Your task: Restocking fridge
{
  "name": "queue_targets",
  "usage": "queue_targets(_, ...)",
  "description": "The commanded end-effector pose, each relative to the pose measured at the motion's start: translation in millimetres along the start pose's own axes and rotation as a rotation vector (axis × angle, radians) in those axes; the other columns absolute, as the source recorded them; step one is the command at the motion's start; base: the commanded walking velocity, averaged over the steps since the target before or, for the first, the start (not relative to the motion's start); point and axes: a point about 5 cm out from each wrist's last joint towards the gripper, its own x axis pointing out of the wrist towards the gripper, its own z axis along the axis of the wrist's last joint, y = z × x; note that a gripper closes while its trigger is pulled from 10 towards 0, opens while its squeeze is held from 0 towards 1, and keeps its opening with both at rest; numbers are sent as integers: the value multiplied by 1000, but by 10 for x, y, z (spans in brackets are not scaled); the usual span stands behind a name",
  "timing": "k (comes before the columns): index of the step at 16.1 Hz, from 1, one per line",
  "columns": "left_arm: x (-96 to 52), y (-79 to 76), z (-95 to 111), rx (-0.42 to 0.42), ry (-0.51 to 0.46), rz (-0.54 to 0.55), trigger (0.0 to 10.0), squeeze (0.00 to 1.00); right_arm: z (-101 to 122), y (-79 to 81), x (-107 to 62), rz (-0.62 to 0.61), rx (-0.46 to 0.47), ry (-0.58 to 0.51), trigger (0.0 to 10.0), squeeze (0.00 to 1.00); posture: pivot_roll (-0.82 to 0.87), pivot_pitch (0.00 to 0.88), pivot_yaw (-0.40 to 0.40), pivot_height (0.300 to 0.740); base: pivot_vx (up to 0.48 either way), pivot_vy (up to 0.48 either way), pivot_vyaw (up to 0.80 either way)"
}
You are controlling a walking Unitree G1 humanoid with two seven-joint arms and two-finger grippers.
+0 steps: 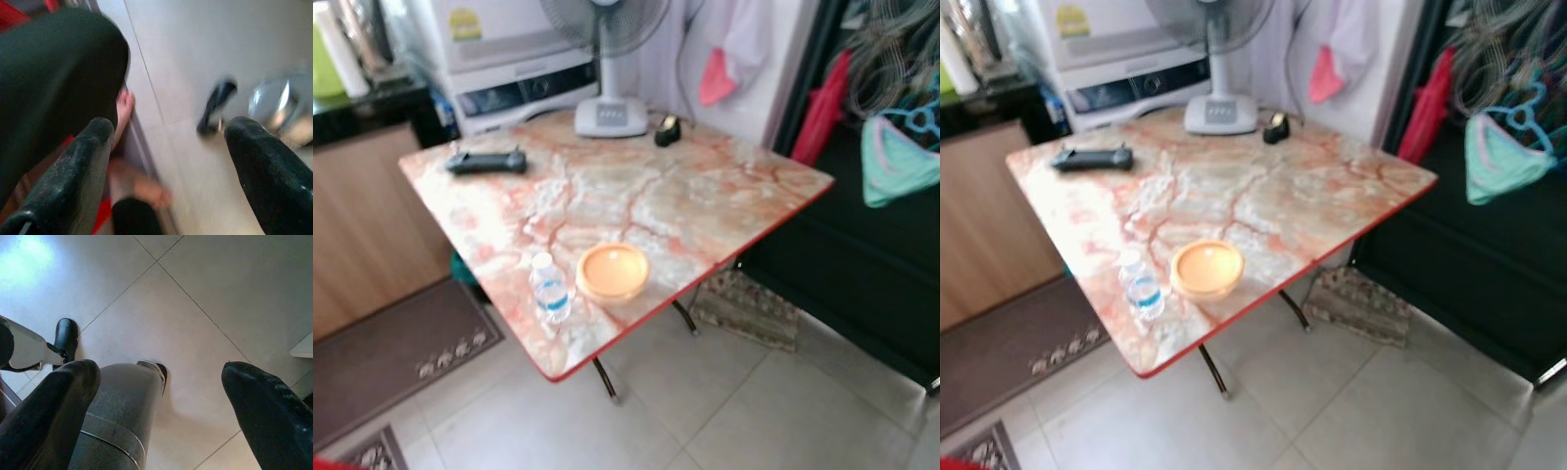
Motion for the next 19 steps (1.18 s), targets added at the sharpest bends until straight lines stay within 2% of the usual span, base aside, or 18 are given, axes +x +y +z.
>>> queue_targets(1,61,-25,250,-44,-130,41,10000,0,-15,-15,-7,-5,11,7,10000,0,188,11,-67,740,0,0,0)
queue_targets(2,153,-97,847,-43,-365,49,10000,0,-18,-23,-11,-5,10,8,10000,0,189,13,-71,740,0,0,0)
queue_targets(3,31,-133,1646,33,-702,67,10000,0,-21,-36,-17,-5,8,9,10000,0,193,18,-78,740,0,0,0)
queue_targets(4,-20,-137,1740,40,-754,67,10000,0,-22,-39,-18,-5,7,10,10000,0,195,18,-79,740,0,0,0)
queue_targets(5,-223,-204,2035,89,-930,7,10000,0,-27,-51,-24,-3,0,13,10000,0,202,26,-84,740,0,0,0)
queue_targets(6,-317,-240,2143,123,-1000,-24,10000,0,-30,-56,-27,-2,-3,14,10000,0,202,26,-84,740,0,0,0)
queue_targets(8,-604,-335,2424,153,-1168,-93,10000,0,-36,-62,-32,-1,-5,16,10000,0,202,32,-85,740,0,0,0)
queue_targets(9,-807,-423,2609,194,-1257,-152,10000,0,-38,-62,-32,-1,-4,17,10000,0,201,37,-87,740,0,0,0)
queue_targets(10,-969,-486,2726,230,-1306,-190,10000,0,-40,-62,-32,-1,-2,18,10000,0,201,37,-87,740,0,0,0)
queue_targets(11,-1247,-559,2931,266,-1403,-231,10000,0,-40,-61,-31,-2,0,19,10000,0,205,40,-88,740,0,0,0)
queue_targets(14,-1721,-685,3281,261,-1535,-324,10000,0,-32,-60,-29,-1,-2,18,10000,0,219,44,-90,740,0,0,0)
queue_targets(15,-1914,-814,3421,257,-1557,-417,10000,0,-29,-58,-27,-2,-4,18,10000,0,223,43,-89,740,0,0,0)
queue_targets(16,-2015,-904,3477,249,-1543,-492,10000,0,-28,-56,-26,-2,-3,17,10000,0,224,43,-87,740,0,0,0)
queue_targets(17,-2062,-1049,3536,259,-1452,-587,10000,0,-28,-53,-25,-2,-3,17,10000,0,225,44,-86,740,0,0,0)
queue_targets(18,-2108,-1178,3579,343,-1414,-634,10000,0,-25,-50,-23,-2,-3,15,10000,0,232,47,-84,740,0,0,0)
queue_targets(19,-2129,-1305,3673,370,-1362,-674,10000,0,-19,-44,-19,-1,-3,13,10000,0,230,47,-77,740,0,0,0)
